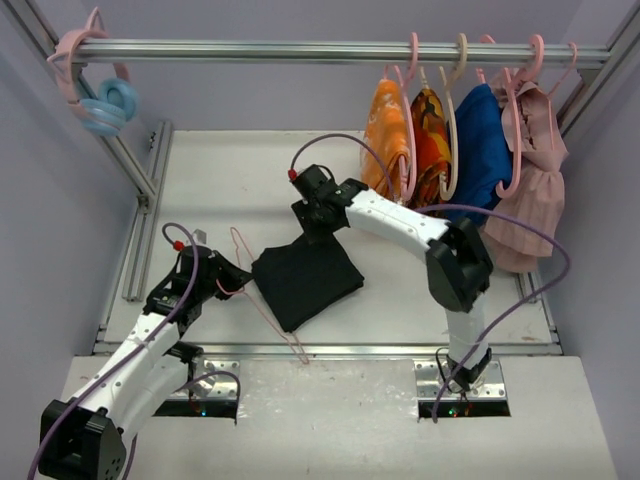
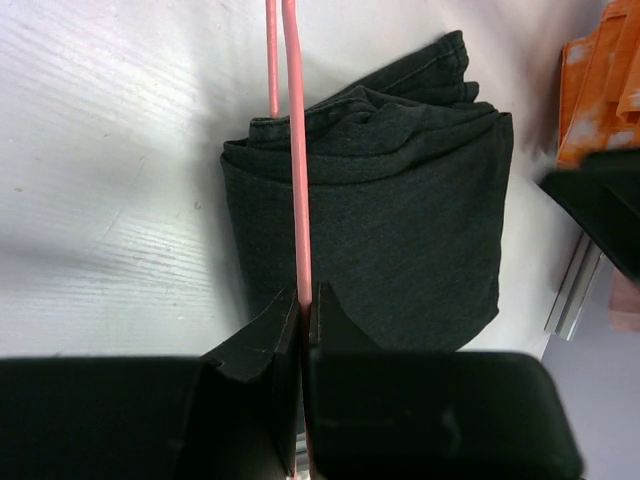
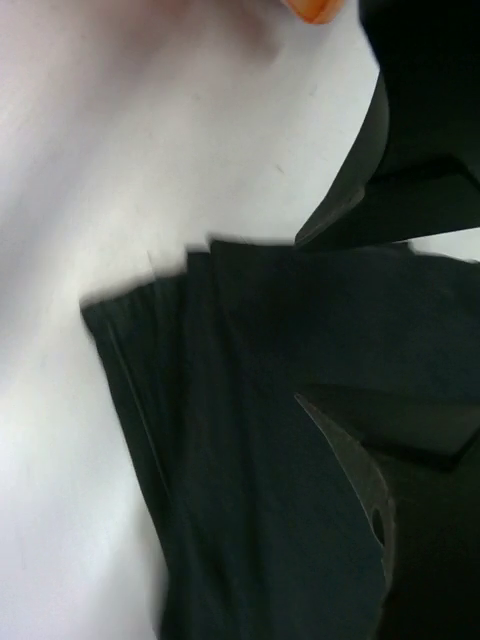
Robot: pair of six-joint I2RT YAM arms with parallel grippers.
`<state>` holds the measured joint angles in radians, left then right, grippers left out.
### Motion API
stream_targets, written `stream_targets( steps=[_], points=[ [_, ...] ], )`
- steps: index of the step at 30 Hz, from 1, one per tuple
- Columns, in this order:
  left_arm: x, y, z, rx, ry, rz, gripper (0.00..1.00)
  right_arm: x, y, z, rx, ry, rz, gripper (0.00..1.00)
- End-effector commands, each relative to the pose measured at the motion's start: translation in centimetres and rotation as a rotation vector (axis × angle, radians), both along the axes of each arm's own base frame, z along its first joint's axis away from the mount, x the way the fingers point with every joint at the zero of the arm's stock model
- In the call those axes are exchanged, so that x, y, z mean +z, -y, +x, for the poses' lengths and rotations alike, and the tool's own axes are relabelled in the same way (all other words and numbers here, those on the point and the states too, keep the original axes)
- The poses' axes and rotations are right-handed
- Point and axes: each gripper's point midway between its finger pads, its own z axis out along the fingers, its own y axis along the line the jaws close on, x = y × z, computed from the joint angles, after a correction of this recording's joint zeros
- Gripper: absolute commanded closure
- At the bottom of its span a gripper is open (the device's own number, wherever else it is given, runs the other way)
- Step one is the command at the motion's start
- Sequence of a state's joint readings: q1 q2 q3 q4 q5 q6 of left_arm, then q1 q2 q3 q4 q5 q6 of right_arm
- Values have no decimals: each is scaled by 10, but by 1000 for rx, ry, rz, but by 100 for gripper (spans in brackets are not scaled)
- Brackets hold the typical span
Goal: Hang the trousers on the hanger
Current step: Place the hanger at the clothesline.
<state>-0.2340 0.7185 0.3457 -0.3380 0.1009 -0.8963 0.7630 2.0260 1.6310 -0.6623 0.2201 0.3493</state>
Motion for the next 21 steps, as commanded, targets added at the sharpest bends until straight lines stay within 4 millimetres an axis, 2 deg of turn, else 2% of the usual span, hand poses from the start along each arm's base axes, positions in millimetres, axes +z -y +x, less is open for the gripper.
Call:
stream_targets(
  steps=[1,2,4,8,11,12,14,17,21],
  points=[
    [24,4,1,-60,19,18,100,101,-52,-80,254,49,283,35],
    [26,5,1,-65,24,13,100,98,-59,-102,299,-12,346,30],
    [33,6,2,-71,32,9,100,86,-65,-148,393,-115,515,30],
    [42,7,4,-72,49,8,100,69,-78,-218,573,-288,769,33],
    [39,5,4,-66,38,13,100,58,-98,-253,671,-358,811,33],
    [38,6,4,-67,35,14,100,52,-102,-253,673,-366,808,33],
    [32,5,3,-58,25,11,100,24,-115,-266,670,-426,767,33],
    [23,5,-1,-50,10,0,100,1,-128,-262,613,-445,743,33],
    [13,6,-5,-47,-7,-15,100,-20,-144,-258,590,-473,737,44]
  ],
)
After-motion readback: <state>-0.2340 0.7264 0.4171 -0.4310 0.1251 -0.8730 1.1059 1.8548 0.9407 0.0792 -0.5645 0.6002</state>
